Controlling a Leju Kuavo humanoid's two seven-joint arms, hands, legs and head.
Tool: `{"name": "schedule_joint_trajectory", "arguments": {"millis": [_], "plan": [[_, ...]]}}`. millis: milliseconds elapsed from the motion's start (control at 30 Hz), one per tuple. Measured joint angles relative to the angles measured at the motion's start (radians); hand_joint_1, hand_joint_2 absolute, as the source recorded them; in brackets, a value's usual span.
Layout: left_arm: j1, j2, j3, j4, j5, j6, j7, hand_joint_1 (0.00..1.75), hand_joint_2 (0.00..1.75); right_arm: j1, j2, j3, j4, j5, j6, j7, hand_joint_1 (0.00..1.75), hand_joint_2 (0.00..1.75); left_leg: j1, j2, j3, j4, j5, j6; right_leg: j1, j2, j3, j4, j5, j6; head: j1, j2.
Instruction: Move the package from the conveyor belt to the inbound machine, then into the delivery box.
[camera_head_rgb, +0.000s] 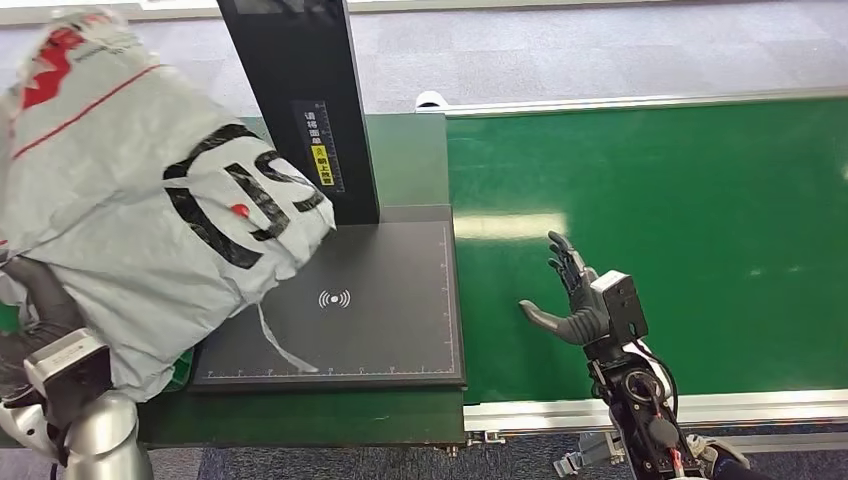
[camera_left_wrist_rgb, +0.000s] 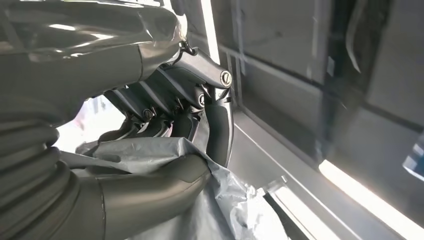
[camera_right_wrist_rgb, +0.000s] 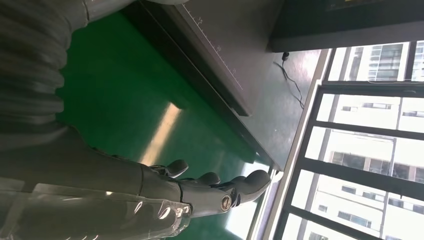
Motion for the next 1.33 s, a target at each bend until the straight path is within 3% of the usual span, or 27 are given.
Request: {"name": "schedule_joint_trajectory", "arguments": {"millis": [233,567,733,900,1000,1033,1133,1333], "plan": [[-0.047,-0.013,0.228,-0.016,0.142,0.0,0.0,1.75,1.75,-0.001,0.013,0.0,-0.001,0.009,-0.003,0.008,0.0,1.75,0.0,0.0,0.0,0.0,0.0,0.0,0.0,0.0,0.0,0.0,0.0,0.0,0.0,0.0],[-0.1,-0.017,0.389,0.055,0.058,0.0,0.0,1.75,1.75,-0.002,0.025,0.0,-0.003,0.018,-0.003,0.012,0.0,1.75,0.0,0.0,0.0,0.0,0.0,0.0,0.0,0.0,0.0,0.0,0.0,0.0,0.0,0.0],[-0.114,-0.019,0.412,0.161,-0.144,0.0,-0.001,1.65,1.75,-0.002,0.026,0.001,-0.003,0.018,-0.002,0.013,0.0,1.75,0.0,0.0,0.0,0.0,0.0,0.0,0.0,0.0,0.0,0.0,0.0,0.0,0.0,0.0],[-0.143,-0.032,0.495,0.27,-0.509,0.0,0.01,1.74,1.75,-0.006,0.027,0.002,-0.003,0.018,0.0,0.014,0.0,1.75,0.0,0.0,0.0,0.0,0.0,0.0,0.0,0.0,0.0,0.0,0.0,0.0,0.0,0.0],[-0.149,-0.043,0.531,0.323,-0.608,0.0,0.046,0.99,1.75,-0.009,0.028,0.004,-0.003,0.018,0.005,0.017,0.0,1.75,0.0,0.0,0.0,0.0,0.0,0.0,0.0,0.0,0.0,0.0,0.0,0.0,0.0,0.0],[-0.149,-0.045,0.535,0.335,-0.617,0.0,0.061,0.57,1.75,-0.01,0.028,0.004,-0.003,0.018,0.007,0.018,0.0,1.75,0.0,0.0,0.0,0.0,0.0,0.0,0.0,0.0,0.0,0.0,0.0,0.0,0.0,0.0],[-0.149,-0.05,0.54,0.358,-0.631,0.001,0.095,0.0,1.75,-0.011,0.028,0.005,-0.003,0.018,0.011,0.018,0.0,1.75,0.0,0.0,0.0,0.0,0.0,0.0,0.0,0.0,0.0,0.0,0.0,0.0,0.0,0.0],[-0.148,-0.06,0.527,0.375,-0.572,0.002,0.084,0.0,1.75,-0.012,0.028,0.009,-0.003,0.018,0.012,0.018,0.0,1.75,0.0,0.0,0.0,0.0,0.0,0.0,0.0,0.0,0.0,0.0,0.0,0.0,0.0,0.0]]}}
